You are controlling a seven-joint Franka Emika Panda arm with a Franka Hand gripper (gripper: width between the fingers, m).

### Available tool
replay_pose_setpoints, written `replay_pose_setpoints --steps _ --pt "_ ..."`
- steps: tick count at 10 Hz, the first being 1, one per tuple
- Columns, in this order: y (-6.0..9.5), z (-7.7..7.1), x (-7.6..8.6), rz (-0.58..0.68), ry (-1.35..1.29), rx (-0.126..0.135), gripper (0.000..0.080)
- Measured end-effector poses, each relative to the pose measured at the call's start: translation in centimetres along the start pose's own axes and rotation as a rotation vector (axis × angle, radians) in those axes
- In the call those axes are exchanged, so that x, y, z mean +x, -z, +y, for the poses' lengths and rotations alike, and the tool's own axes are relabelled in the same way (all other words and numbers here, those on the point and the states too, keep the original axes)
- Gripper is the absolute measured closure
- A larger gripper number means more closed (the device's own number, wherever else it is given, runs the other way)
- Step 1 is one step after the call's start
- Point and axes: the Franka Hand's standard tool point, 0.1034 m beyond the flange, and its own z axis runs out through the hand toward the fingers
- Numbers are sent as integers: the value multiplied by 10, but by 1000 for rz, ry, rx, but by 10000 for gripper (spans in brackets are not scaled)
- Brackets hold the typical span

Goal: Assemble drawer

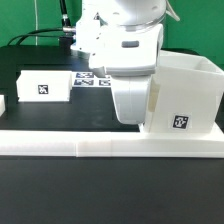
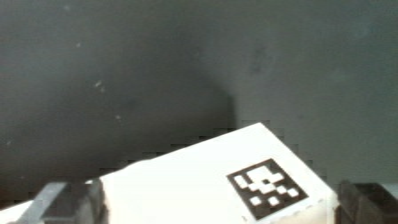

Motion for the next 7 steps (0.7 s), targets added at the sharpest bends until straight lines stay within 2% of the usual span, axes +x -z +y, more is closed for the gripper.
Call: replay_pose_setpoints --steps 4,6,7 --pt "-2 1 -21 2 37 9 151" --pt "4 -1 -36 8 65 -11 151" --pt "13 -6 -41 6 67 -35 151"
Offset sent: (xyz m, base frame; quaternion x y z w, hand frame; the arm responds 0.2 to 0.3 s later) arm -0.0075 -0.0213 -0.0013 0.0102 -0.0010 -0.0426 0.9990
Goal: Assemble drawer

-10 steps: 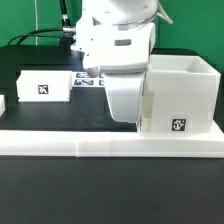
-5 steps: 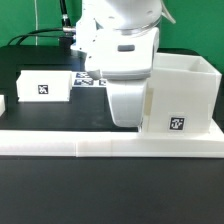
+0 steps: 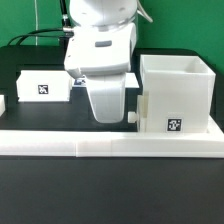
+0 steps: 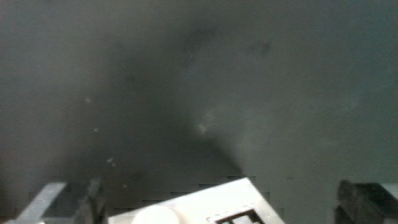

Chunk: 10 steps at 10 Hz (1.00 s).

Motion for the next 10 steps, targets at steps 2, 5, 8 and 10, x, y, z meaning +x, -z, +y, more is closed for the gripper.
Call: replay_pose_setpoints --steps 2,5,8,10 --pt "14 -14 -8 -5 -10 -51 151" --pt "7 -50 -29 -13 -43 -85 151" --pt "-14 -81 -40 -16 -68 -117 151" --pt "-33 -83 -42 -15 -93 -86 151"
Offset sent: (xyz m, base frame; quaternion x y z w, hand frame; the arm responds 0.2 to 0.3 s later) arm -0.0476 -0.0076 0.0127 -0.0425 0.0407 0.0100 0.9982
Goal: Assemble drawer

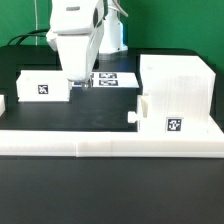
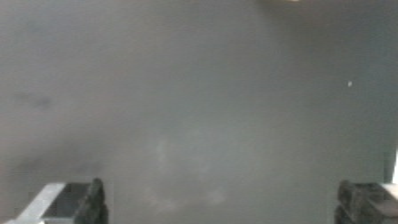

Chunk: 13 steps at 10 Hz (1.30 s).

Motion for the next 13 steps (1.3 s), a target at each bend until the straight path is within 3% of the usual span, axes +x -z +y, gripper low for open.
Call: replay_pose_setpoints --steps 5,7,8,10,13 --pt "0 2 0 5 -210 -1 151" --pt "7 -7 -15 16 -437 -73 151" --pt "10 -14 -16 15 -486 -86 151" --pt "12 -24 -24 29 -646 -107 151" --pt "10 -23 -21 37 -805 -101 151"
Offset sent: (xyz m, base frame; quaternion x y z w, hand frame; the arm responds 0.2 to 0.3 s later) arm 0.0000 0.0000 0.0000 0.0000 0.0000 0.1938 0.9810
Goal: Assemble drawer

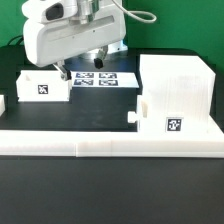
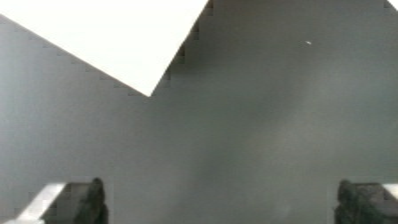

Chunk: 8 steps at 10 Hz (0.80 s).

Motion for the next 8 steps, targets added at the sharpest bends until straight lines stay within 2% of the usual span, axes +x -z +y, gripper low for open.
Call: replay_pose_setpoints --steps 1,2,3,4,6,8 --pt "0 0 0 0 -68 0 151" --pt "1 0 -1 11 -158 -14 151" --pt "1 -3 -9 32 -268 -41 151" --pt "-1 -7 -20 38 -337 -50 151" --pt "-10 -6 -38 53 -435 -55 151" --pt "-19 -6 -56 50 -471 -46 151"
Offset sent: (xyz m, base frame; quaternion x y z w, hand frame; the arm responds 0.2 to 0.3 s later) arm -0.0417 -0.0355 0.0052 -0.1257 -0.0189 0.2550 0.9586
